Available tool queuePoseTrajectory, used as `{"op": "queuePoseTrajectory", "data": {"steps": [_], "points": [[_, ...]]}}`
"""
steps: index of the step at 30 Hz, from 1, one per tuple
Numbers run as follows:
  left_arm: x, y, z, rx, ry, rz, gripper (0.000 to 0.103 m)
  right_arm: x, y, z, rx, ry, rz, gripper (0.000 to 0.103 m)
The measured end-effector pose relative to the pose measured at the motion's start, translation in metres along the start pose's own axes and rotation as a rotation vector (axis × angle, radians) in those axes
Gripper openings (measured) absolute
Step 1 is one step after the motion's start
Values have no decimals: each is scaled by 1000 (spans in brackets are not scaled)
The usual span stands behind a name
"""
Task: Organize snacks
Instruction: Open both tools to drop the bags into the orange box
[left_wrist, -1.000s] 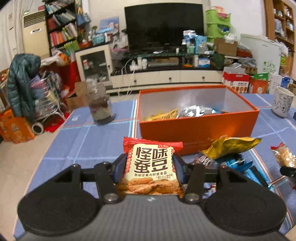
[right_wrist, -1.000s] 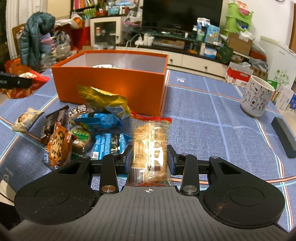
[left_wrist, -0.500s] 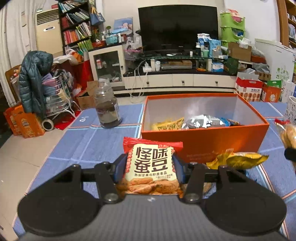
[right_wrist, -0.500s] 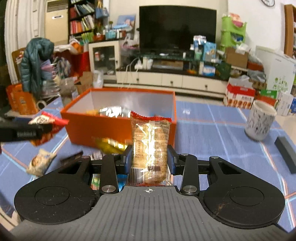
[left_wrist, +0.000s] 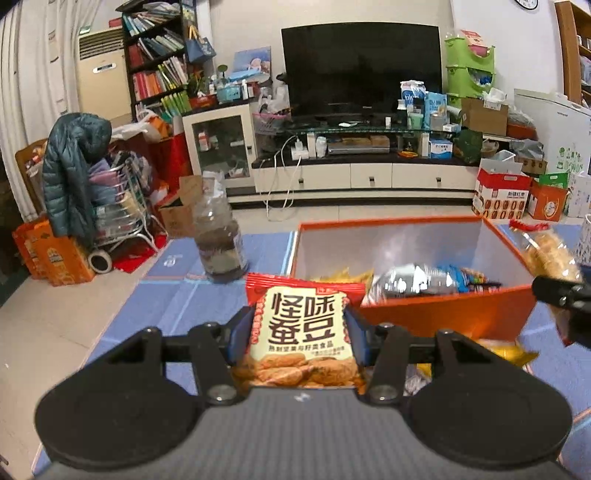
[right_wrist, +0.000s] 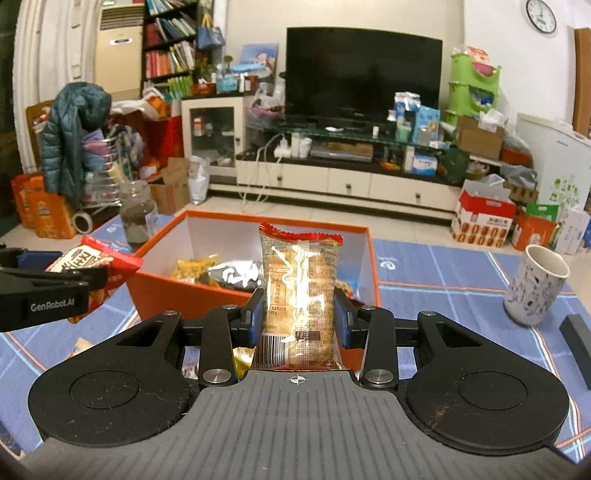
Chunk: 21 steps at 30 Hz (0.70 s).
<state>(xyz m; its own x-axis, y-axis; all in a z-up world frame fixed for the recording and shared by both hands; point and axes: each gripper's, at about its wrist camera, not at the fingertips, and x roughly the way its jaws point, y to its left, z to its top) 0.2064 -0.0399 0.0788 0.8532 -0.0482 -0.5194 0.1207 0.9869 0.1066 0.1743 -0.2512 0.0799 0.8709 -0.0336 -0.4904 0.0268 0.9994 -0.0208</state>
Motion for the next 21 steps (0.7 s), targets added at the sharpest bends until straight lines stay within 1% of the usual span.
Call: {"op": "queuePoseTrajectory", "data": {"steps": [5,9,13,15,16,17,18,19,20,21], "points": [[22,-8,24,-27,-22,-35,52,22,-10,22,43,-9,0,20],[39,-17,39,-50,-17,-64,52,44,-23,41,77,-11,13,20],[54,-29,49,-56,-17,-70,52,61,-23,57,86,-33,38,20],[66,-35,52,-55,-4,-78,53,68,-20,62,83,-41,46,21],[73,-36,53,-55,6,-77,57,75,-18,64,83,-40,47,21],[84,-39,54,-50,11,-84,66,80,-18,65,84,-35,48,23],[93,-41,54,-41,21,-92,86,86,-18,65,88,-27,49,25],[98,-41,54,-41,28,-81,96,89,-18,64,95,-24,50,42],[99,-40,52,-43,29,-56,96,89,-20,63,104,-27,50,55],[94,-36,51,-43,17,-49,97,87,-22,61,108,-35,49,58]]}}
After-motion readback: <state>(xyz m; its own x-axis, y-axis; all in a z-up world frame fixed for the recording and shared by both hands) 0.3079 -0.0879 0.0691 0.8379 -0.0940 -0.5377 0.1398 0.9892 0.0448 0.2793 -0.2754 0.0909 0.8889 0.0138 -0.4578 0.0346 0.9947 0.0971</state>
